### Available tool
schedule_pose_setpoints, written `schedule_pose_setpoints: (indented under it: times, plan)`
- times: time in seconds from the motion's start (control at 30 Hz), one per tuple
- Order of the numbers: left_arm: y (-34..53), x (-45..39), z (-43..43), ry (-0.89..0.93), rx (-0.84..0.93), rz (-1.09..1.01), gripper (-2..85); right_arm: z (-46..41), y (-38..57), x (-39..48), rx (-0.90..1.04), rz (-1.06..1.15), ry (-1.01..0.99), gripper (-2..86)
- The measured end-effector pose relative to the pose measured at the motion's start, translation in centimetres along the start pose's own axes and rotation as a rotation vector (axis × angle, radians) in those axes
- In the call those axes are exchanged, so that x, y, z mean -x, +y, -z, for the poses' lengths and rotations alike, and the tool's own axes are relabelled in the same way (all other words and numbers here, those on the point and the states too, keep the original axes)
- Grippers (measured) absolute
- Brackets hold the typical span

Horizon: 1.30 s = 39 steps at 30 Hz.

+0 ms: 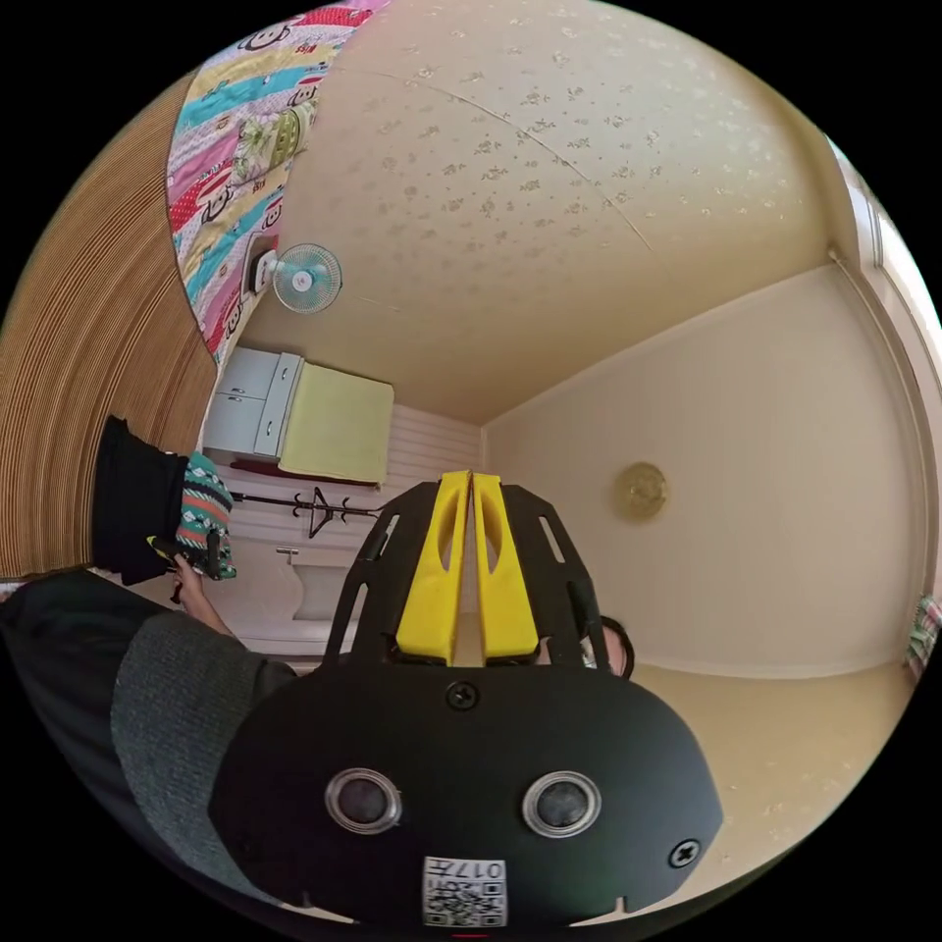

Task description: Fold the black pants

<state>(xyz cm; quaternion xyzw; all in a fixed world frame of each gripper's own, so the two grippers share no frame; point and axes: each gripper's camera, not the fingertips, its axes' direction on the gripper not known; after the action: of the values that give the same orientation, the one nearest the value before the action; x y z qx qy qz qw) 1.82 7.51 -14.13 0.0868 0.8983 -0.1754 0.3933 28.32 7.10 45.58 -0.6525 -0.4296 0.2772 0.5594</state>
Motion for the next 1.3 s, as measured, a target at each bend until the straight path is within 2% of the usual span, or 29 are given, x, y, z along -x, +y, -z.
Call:
schedule_pose_setpoints:
  times: [0.1, 0.23, 0.3, 0.43, 0.67, 0.97, 1.17, 1.3]
  plan:
    - [0.0, 1.3, 0.5, -0.03, -0.026, 0.011, -1.0, -0.7, 0.0, -0.6, -0.016, -0.06, 0.039, 9.1]
    - [-0.3, 3.8, 1.3, -0.035, -0.056, 0.035, -1.0, -1.1, -0.3, 0.1, 0.033, 0.035, 0.131, 5.6]
    - [-0.6, 5.0, 1.8, -0.028, -0.066, 0.053, -1.0, -0.8, 0.3, -0.5, 0.005, 0.049, 0.083, 3.4]
    - [-1.2, 6.1, 4.0, -0.06, -0.151, 0.037, -1.0, 1.0, 3.8, -4.1, -0.1, -0.016, -0.156, 1.3]
    - [-1.9, 6.8, 7.7, -0.213, -0.273, 0.007, -1.0, 6.3, 11.0, -4.0, -0.42, 0.165, -0.737, 0.6]
    - [-4.3, 9.0, 7.7, -0.38, -0.236, -0.078, -1.0, 9.5, 17.9, 11.2, -0.397, 0.661, -0.836, 0.5]
    - [-3.7, 9.0, 7.3, -0.439, -0.186, -0.287, -1.0, 13.9, 23.6, 12.9, -0.504, 0.866, -1.089, 0.5]
    - [-2.1, 8.1, 6.0, -0.6, -0.098, -0.529, -0.8, 15.4, 26.4, 12.3, -0.546, 0.945, -1.196, 0.4]
